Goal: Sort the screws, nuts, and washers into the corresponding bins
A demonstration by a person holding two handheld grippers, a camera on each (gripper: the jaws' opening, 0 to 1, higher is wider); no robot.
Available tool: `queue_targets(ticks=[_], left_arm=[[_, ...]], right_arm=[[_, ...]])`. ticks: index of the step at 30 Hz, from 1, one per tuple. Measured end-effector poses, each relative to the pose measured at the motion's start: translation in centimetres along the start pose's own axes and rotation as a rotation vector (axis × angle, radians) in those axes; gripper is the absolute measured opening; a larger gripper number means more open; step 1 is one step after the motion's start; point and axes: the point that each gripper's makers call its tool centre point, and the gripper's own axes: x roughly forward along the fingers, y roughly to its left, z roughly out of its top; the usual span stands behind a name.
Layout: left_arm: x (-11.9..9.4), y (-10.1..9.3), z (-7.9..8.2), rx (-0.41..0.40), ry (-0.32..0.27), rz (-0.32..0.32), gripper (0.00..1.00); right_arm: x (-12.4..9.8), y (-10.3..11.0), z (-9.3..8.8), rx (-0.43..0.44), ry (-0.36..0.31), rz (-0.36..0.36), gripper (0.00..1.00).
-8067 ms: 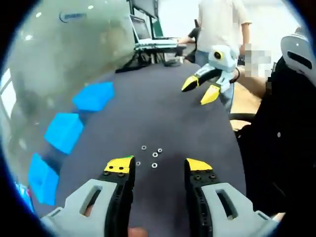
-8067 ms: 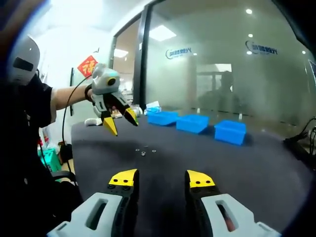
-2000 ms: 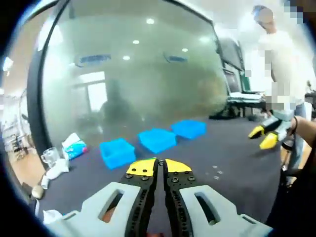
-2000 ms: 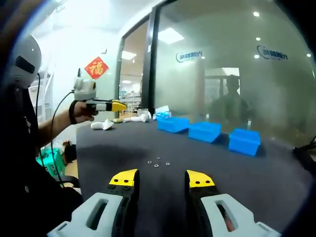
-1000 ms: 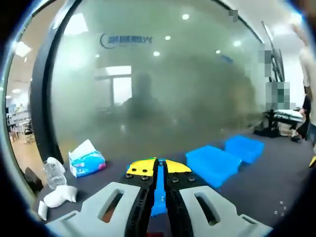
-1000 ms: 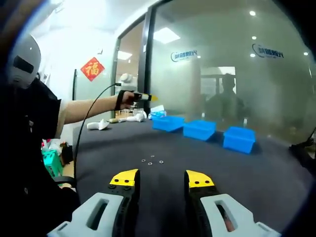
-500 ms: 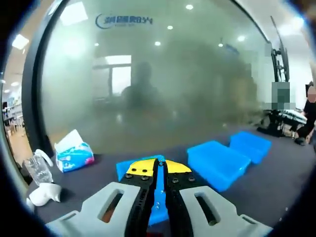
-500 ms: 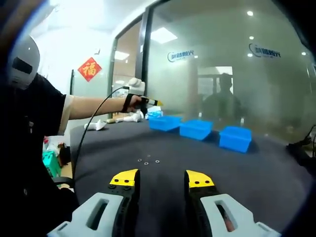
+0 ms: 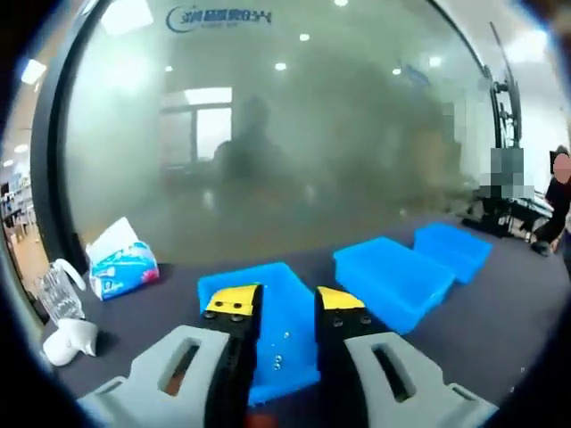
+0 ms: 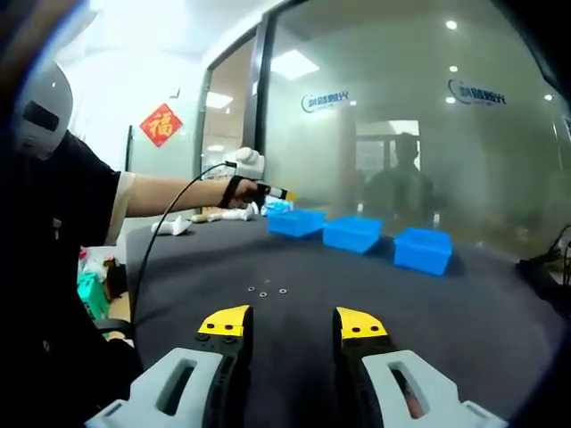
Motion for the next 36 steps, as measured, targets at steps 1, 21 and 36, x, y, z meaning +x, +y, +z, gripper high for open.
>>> queue_targets(ticks=[1,21,36], left_arm=[[-0.2,-0.1,-0.1,0.001,0.001,-0.004,0.31],[-11.6,-4.9,0.6,-0.064,-0.162,-0.158,0.40],[-22.6,-6.9,-3.5,-0.032,-0.233,-0.172,0.41]], right_arm=[[0.0,0.0,0.0,-0.001,0.000,0.001,0.32],[1.0,0.6,0.5,-0.020,-0.008,0.020,0.34],[1.1,0.6,2.1,-0.015,-0.066,0.001,0.34]])
